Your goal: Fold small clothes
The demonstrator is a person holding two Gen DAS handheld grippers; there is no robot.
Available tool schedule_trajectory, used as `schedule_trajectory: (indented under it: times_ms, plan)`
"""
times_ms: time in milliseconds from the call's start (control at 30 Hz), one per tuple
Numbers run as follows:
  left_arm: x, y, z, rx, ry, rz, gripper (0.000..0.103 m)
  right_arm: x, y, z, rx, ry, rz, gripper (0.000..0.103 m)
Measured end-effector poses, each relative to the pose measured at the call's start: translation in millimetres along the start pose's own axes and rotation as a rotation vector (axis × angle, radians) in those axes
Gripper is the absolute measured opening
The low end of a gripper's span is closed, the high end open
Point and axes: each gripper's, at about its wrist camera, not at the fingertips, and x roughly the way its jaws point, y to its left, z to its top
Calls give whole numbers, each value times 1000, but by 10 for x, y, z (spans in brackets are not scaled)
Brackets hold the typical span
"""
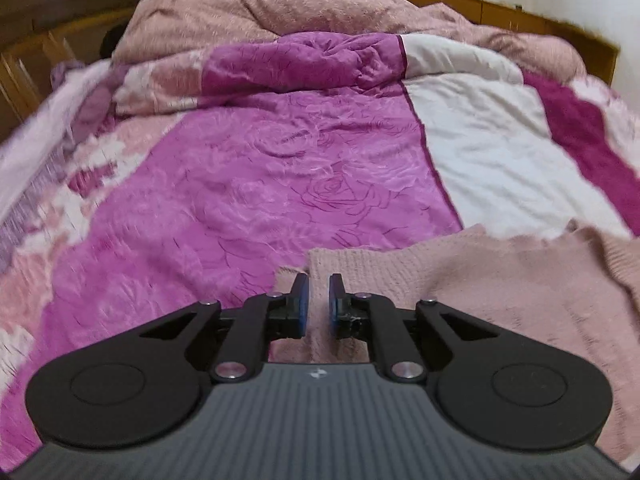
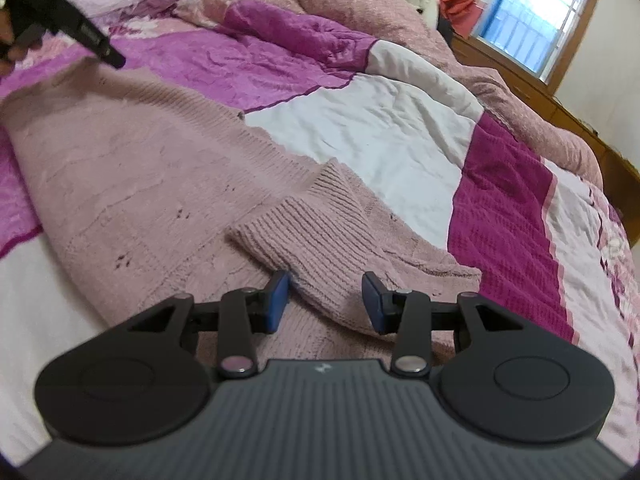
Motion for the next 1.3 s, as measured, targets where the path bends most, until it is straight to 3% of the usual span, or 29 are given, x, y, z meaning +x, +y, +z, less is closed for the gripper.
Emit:
schedule_trajectory:
  times_ms: [67, 133, 167, 233, 433, 667, 767, 800, 867, 933, 1100, 1200, 1300]
  plan:
    - [-4, 61, -2, -47, 7, -19, 25, 56, 16, 13, -15, 15, 13, 41]
    - [-13, 117, -1, -86, 10, -36, 29, 110, 34, 29, -30, 17, 19, 39]
    - [-19, 134, 2, -101, 10, -45, 31, 126, 44, 31, -38, 14, 25, 24]
    - [-41, 159, 5, -127, 9, -62, 33, 149, 49, 51, -32, 5, 47, 14]
    - [26, 215, 30, -170, 30, -92, 53, 121, -202, 109, 127, -62, -24, 11]
    - [258, 177, 22, -164, 69, -122, 54, 397, -795, -17, 401, -7, -145, 11]
    - [333, 134, 14, -148, 51, -123, 54, 517, -961, -175, 543, 5, -129, 14]
    - [356, 112, 8, -137, 42, -113, 52, 537, -993, -233, 584, 0, -118, 14]
    - [389, 82, 1, -117, 38, -117, 20, 546, -1013, -328, 634, -32, -103, 14]
    - [367, 50, -7, -95, 13, -110, 10, 533, -1006, -384, 643, -56, -95, 14]
    - [245, -16, 24, -28, -104, -13, 9, 552, -1059, -433, 681, -84, -72, 15]
    - [390, 28, 28, -15, -62, 28, 9, 544, -1076, -454, 701, -92, -67, 15]
    - [497, 128, -5, -67, -12, 5, 10, 530, -1080, -448, 711, -90, -68, 15]
